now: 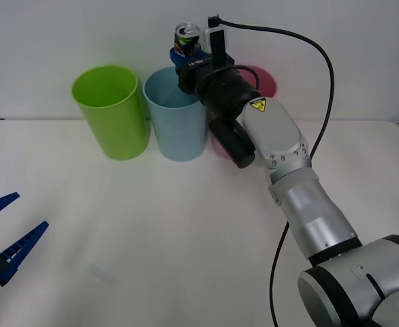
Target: Grasp the object on the table and drop it into the matching bin: aluminum can to the light blue bin, PET bottle to the pink bin.
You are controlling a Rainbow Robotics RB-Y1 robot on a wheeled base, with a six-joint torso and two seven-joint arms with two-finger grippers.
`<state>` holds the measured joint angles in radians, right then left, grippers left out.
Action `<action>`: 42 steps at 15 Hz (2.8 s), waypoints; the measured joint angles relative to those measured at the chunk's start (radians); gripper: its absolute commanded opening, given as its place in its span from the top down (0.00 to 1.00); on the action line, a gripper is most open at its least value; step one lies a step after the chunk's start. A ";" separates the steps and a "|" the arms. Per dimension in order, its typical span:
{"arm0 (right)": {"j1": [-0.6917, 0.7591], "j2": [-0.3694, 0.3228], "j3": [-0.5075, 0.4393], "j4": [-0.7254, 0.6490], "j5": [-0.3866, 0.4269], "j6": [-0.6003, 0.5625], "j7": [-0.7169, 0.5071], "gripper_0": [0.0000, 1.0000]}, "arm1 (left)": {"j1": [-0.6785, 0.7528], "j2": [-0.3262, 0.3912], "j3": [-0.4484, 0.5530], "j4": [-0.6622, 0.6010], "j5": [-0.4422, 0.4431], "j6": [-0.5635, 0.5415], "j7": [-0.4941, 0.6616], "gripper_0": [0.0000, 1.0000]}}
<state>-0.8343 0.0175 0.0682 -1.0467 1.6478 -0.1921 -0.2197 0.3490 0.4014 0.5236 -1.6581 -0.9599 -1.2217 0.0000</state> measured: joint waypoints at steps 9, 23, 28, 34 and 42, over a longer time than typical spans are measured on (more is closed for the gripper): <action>-0.068 0.000 -0.043 0.097 -0.025 -0.119 0.033 1.00 | 0.000 0.000 0.000 0.000 0.000 0.000 0.000 0.00; -0.060 0.000 -0.050 0.092 -0.030 -0.142 0.065 0.00 | 0.000 0.000 0.000 0.000 0.000 0.000 0.000 0.00; 0.078 0.000 0.002 -0.076 -0.019 -0.163 0.070 0.00 | 0.000 0.000 0.000 0.000 0.000 0.000 0.000 0.00; 0.313 0.000 0.143 -0.349 -0.024 -0.175 0.052 0.00 | 0.000 0.000 0.000 0.000 0.000 0.000 0.000 0.00; 0.611 -0.103 0.272 -0.695 -0.118 -0.199 0.057 0.00 | 0.000 0.000 0.000 0.000 0.000 0.000 0.000 0.00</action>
<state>-0.2238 -0.0856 0.3404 -1.7420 1.5301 -0.3906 -0.1625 0.3490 0.4014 0.5235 -1.6581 -0.9599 -1.2217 0.0000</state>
